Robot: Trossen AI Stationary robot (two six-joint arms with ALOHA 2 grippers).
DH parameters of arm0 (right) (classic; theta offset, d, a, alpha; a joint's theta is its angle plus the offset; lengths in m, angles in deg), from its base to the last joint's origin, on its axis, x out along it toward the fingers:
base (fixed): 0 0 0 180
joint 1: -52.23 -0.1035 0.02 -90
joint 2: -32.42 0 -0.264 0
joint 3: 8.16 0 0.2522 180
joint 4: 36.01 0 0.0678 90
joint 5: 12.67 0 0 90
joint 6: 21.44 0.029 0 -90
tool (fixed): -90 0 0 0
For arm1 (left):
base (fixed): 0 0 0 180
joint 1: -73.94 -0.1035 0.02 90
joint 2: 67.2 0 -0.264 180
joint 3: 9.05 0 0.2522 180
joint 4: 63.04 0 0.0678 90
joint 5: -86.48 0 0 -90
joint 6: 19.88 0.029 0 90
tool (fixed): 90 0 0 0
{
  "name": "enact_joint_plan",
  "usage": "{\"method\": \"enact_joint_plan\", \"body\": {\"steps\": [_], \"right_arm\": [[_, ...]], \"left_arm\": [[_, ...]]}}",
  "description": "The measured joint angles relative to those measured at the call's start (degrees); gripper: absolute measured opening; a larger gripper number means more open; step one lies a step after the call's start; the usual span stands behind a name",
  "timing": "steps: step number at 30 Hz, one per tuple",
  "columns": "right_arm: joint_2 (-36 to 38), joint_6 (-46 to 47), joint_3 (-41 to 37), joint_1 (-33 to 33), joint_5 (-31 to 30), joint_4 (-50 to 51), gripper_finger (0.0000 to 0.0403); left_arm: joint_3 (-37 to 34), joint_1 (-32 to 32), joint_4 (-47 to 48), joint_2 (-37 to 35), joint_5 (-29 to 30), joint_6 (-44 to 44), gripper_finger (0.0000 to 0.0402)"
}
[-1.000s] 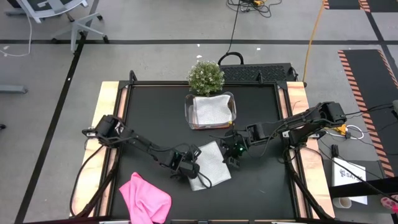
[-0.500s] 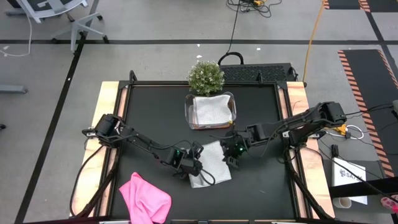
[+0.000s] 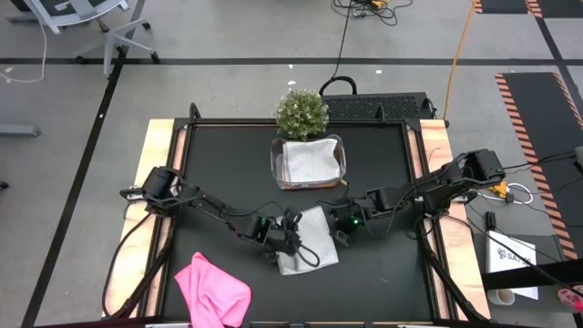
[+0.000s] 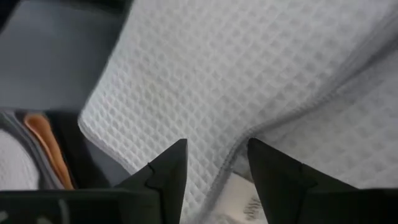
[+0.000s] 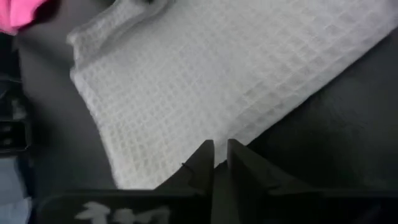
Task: Fold microfiber towels
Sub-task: Fold the gray microfiber towel on the table
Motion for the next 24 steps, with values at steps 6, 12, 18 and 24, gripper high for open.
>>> {"method": "enact_joint_plan", "body": {"steps": [6,12,18,24], "right_arm": [[0.4,0.0,0.0,-0.1,2.6,0.0,0.0021],[0.4,0.0,0.0,-0.1,2.7,0.0,0.002],[0.4,-0.4,0.0,-0.1,2.6,0.2,0.002],[0.4,-1.4,0.0,0.0,2.5,0.2,0.002]], "left_arm": [[0.0,-1.2,1.7,1.4,-0.4,0.7,0.0172],[0.1,0.1,8.2,0.0,-1.0,1.2,0.0172],[0.0,2.1,10.8,-3.7,1.1,1.4,0.0172],[0.0,2.3,13.4,-5.8,-1.3,-2.6,0.0172]]}}
